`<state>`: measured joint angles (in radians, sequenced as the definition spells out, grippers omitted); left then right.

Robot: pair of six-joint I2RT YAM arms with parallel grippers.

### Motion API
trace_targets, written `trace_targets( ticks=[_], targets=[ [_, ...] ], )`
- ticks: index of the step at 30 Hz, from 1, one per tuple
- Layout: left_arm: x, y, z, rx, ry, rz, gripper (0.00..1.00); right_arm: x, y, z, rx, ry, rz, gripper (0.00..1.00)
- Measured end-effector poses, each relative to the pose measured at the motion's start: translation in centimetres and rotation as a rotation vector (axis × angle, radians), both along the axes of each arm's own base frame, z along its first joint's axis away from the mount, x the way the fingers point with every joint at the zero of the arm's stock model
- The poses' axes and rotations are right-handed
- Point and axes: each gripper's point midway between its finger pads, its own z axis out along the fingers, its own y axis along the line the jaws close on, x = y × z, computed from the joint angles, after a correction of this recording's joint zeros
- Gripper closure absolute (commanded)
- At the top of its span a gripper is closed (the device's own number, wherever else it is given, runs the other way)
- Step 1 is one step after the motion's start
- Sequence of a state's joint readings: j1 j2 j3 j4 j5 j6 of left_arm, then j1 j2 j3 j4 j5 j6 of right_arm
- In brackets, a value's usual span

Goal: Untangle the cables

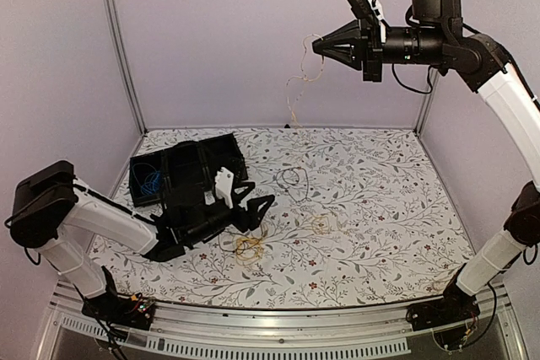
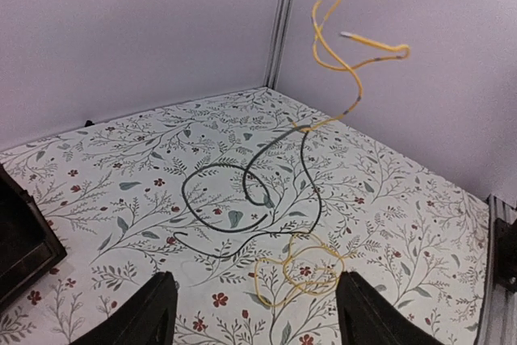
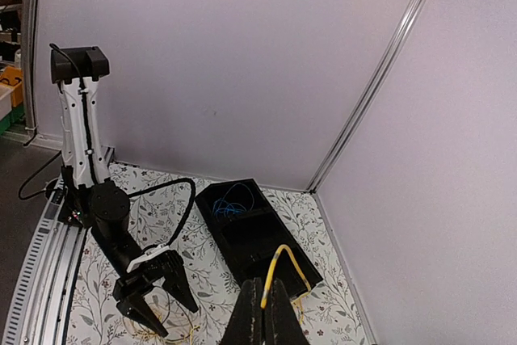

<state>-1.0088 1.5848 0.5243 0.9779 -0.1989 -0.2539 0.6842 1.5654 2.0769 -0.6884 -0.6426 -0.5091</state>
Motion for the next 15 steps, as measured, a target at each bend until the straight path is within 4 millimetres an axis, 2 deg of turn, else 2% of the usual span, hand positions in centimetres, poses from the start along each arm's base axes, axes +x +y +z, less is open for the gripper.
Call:
trace_targets(
  ticks=[3, 8, 11, 15],
  targets=[
    [0.0, -0.4, -0.2, 0.080, -0.046, -0.004, 0.30, 0.0, 0.0, -0.1, -0.001, 0.002, 0.000, 1.00],
    [1.2, -1.5, 0.1, 0.178, -0.102, 0.009, 0.29, -0.1, 0.1, -0.1, 0.000, 0.004, 0.011, 1.00],
    [2.1, -2.6, -0.4, 0.211, -0.112, 0.003, 0.34, -0.3, 0.2, -0.2, 0.000, 0.009, 0.023, 1.00],
    [2.3, -4.5, -2.2, 0.241, -0.106, -0.072, 0.46, -0.2, 0.5, -0.7, -0.005, 0.028, 0.032, 1.00]
  ],
)
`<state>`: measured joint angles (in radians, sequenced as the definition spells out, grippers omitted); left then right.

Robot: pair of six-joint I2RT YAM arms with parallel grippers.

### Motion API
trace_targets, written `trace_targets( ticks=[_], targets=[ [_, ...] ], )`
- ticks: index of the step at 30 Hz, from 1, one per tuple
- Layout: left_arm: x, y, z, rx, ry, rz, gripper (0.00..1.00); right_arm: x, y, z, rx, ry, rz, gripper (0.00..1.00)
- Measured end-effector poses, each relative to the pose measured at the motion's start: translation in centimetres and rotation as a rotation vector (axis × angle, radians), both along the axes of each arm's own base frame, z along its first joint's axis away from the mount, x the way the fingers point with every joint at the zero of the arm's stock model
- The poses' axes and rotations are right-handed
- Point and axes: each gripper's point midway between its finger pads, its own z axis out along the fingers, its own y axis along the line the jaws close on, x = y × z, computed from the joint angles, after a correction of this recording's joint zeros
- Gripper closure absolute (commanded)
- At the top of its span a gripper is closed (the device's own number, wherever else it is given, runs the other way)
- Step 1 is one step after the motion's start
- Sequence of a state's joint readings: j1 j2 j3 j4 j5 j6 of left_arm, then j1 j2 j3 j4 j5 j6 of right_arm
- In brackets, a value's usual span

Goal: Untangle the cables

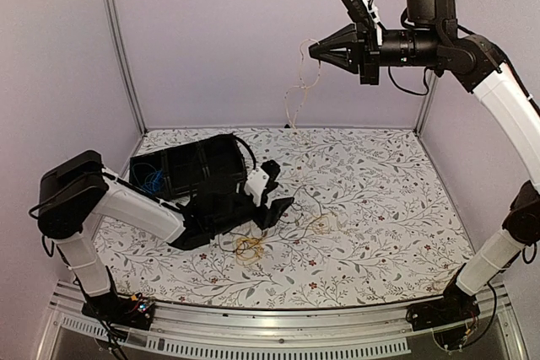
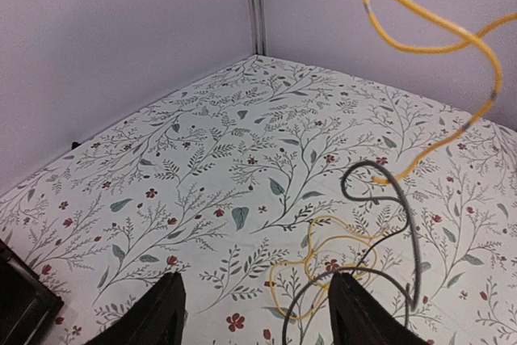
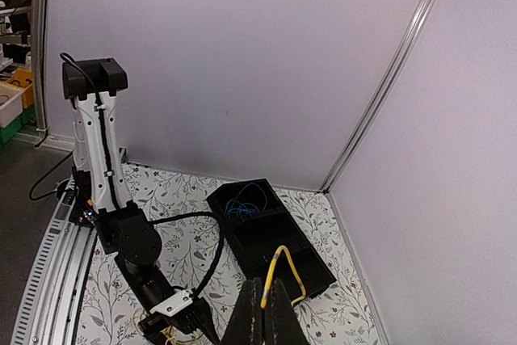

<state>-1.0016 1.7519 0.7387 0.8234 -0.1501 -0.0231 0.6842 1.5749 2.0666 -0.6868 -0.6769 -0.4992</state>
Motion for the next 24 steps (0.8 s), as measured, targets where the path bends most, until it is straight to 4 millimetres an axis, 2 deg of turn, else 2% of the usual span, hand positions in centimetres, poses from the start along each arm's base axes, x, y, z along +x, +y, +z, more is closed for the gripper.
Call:
trace_targets(
  ticks=[5, 12, 16, 24],
  targets=[
    [-0.7, -2.6, -1.3, -0.004, 0.019, -0.120, 0.58, 0.2, 0.4, -0.7, -0.006, 0.024, 0.011, 1.00],
    [-1.6, -4.7, -1.1, -0.051, 0.037, -0.225, 0.78, 0.4, 0.5, -1.3, -0.015, 0.038, 0.012, 1.00],
    [-1.9, -5.2, -1.4, -0.060, 0.057, -0.254, 0.87, 0.4, 0.6, -1.5, -0.018, 0.043, 0.012, 1.00],
    [-2.1, -5.3, -1.4, -0.072, 0.066, -0.272, 0.93, 0.4, 0.6, -1.6, -0.019, 0.043, 0.014, 1.00]
  ],
)
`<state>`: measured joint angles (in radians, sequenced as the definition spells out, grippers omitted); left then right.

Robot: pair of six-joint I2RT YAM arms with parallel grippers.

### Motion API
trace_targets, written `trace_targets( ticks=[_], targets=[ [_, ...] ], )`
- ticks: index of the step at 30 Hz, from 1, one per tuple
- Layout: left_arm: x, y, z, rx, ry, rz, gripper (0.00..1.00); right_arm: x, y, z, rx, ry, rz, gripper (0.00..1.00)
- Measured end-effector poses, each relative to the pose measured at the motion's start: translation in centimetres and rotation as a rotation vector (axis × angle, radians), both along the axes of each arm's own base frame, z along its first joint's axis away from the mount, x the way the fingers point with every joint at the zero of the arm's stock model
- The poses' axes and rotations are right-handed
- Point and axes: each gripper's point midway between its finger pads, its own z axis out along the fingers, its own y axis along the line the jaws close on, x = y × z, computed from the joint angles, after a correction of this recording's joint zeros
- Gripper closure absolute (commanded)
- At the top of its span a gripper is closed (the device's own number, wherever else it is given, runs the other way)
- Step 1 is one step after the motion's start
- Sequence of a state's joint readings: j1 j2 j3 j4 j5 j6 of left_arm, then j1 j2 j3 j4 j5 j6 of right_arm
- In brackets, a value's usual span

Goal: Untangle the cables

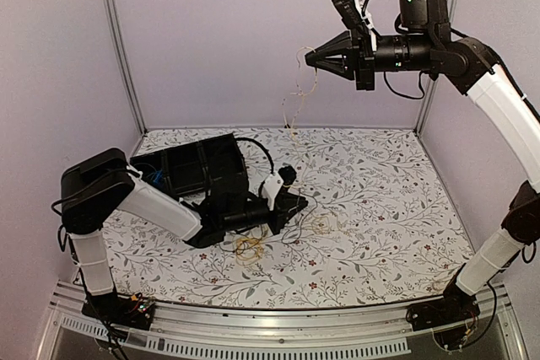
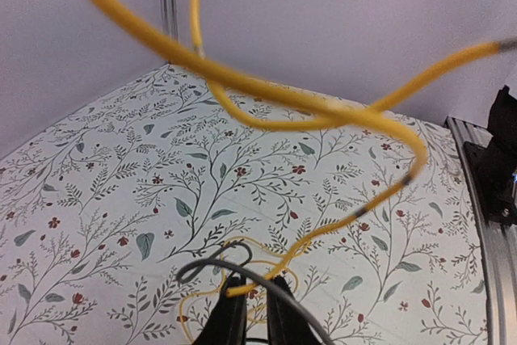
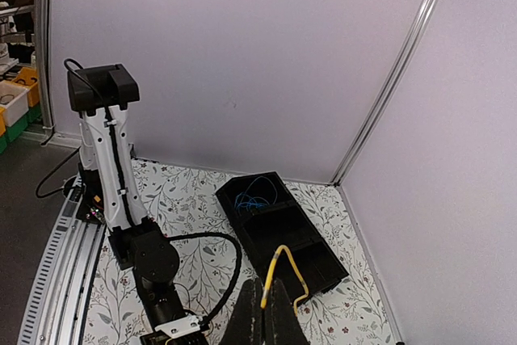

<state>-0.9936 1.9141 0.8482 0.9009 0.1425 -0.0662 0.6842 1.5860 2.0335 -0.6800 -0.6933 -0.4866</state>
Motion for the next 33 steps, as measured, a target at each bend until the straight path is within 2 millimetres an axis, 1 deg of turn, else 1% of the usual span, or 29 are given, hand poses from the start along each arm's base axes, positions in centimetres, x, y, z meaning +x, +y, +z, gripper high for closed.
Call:
trace_targets(
  ticks=[2, 6, 8, 12, 15, 17, 19, 23, 26, 29, 33],
  targets=[
    [0.2, 0.1, 0.1, -0.004, 0.000, 0.004, 0.87, 0.0, 0.0, 0.0, 0.000, 0.001, 0.002, 1.00],
    [0.8, 0.3, 0.0, -0.008, 0.011, 0.030, 0.87, 0.0, 0.0, 0.0, 0.000, 0.002, 0.003, 1.00],
    [1.3, 0.2, 0.1, -0.015, 0.022, 0.044, 0.89, -0.1, 0.0, -0.1, 0.000, 0.003, 0.004, 1.00],
    [2.7, 0.5, 0.3, -0.047, 0.072, 0.093, 0.97, -0.1, 0.1, -0.3, -0.004, 0.009, 0.009, 1.00],
    [3.9, 1.0, 0.1, -0.067, 0.123, 0.130, 0.98, -0.1, 0.1, -0.5, -0.007, 0.014, 0.013, 1.00],
    [4.7, 1.6, -0.2, -0.075, 0.155, 0.150, 0.91, -0.1, 0.2, -0.6, -0.007, 0.016, 0.015, 1.00],
    [5.1, 1.9, -0.4, -0.081, 0.175, 0.158, 0.81, -0.1, 0.2, -0.6, -0.007, 0.017, 0.016, 1.00],
    [5.1, 2.0, -0.6, -0.087, 0.195, 0.151, 0.69, -0.1, 0.2, -0.6, -0.007, 0.016, 0.017, 1.00],
    [4.8, 2.4, -1.3, -0.078, 0.209, 0.154, 0.61, -0.2, 0.2, -0.7, -0.008, 0.018, 0.019, 1.00],
    [4.5, 2.5, -1.9, -0.064, 0.215, 0.148, 0.56, -0.1, 0.3, -0.9, -0.008, 0.019, 0.019, 1.00],
    [4.2, 2.9, -2.0, -0.053, 0.208, 0.150, 0.56, -0.1, 0.3, -1.0, -0.010, 0.022, 0.019, 1.00]
  ],
)
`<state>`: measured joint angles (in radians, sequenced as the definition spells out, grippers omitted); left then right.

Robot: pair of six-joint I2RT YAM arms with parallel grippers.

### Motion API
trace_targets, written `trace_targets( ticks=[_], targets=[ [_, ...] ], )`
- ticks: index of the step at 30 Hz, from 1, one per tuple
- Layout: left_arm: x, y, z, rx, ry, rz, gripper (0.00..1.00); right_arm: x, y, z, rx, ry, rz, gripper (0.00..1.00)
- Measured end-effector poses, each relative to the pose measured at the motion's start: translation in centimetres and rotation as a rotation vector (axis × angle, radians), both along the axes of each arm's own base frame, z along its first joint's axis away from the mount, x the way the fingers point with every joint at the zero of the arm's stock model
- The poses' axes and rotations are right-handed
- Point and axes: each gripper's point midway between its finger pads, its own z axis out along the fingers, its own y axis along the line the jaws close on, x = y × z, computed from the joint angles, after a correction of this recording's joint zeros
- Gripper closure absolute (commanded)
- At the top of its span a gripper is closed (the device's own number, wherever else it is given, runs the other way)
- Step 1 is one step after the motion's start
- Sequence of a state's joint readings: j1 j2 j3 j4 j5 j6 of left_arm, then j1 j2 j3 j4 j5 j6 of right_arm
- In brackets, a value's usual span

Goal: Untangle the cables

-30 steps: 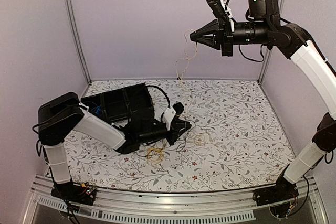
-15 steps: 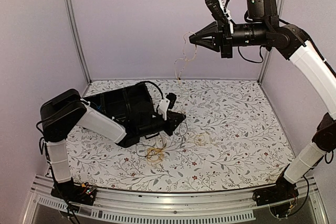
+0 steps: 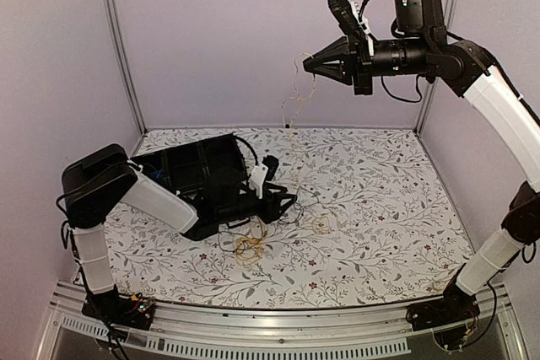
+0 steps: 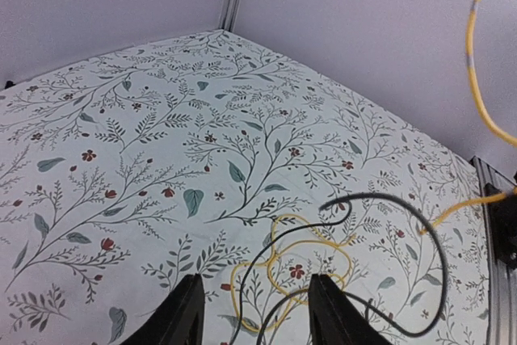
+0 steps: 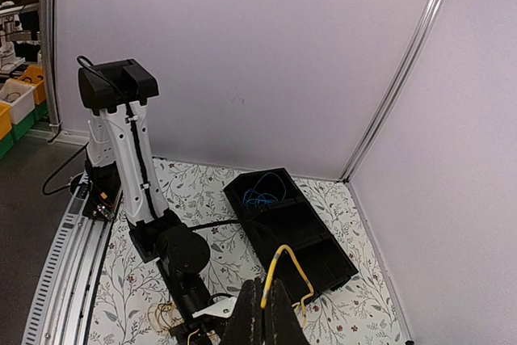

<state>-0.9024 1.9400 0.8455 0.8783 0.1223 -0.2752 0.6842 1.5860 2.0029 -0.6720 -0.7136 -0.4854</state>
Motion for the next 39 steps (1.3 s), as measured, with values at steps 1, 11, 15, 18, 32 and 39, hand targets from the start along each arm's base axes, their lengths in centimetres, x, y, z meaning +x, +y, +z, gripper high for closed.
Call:
trace_targets(
  ticks=[1, 11, 15, 18, 32, 39],
  targets=[
    [-0.2, 0.4, -0.1, 0.006, 0.001, 0.002, 0.56, 0.0, 0.0, 0.0, 0.000, 0.000, 0.000, 1.00],
    [-3.4, 3.3, 0.1, 0.026, -0.020, -0.041, 0.40, 0.0, 0.0, -0.2, -0.002, 0.002, 0.000, 1.00],
    [-4.1, 3.2, 0.5, 0.019, -0.049, -0.080, 0.39, 0.1, 0.1, -0.3, -0.005, 0.006, 0.000, 1.00],
    [-3.9, 2.8, 1.1, 0.017, -0.070, -0.088, 0.42, 0.1, 0.1, -0.4, -0.005, 0.006, 0.000, 1.00],
    [-2.0, -0.4, 1.0, -0.015, -0.051, -0.101, 1.00, 0.7, -0.5, 1.2, 0.003, -0.028, -0.058, 1.00],
    [-2.2, 0.1, -1.4, 0.008, 0.061, -0.079, 1.00, 0.0, -4.8, 10.8, 0.157, -0.246, -0.183, 1.00]
  ],
)
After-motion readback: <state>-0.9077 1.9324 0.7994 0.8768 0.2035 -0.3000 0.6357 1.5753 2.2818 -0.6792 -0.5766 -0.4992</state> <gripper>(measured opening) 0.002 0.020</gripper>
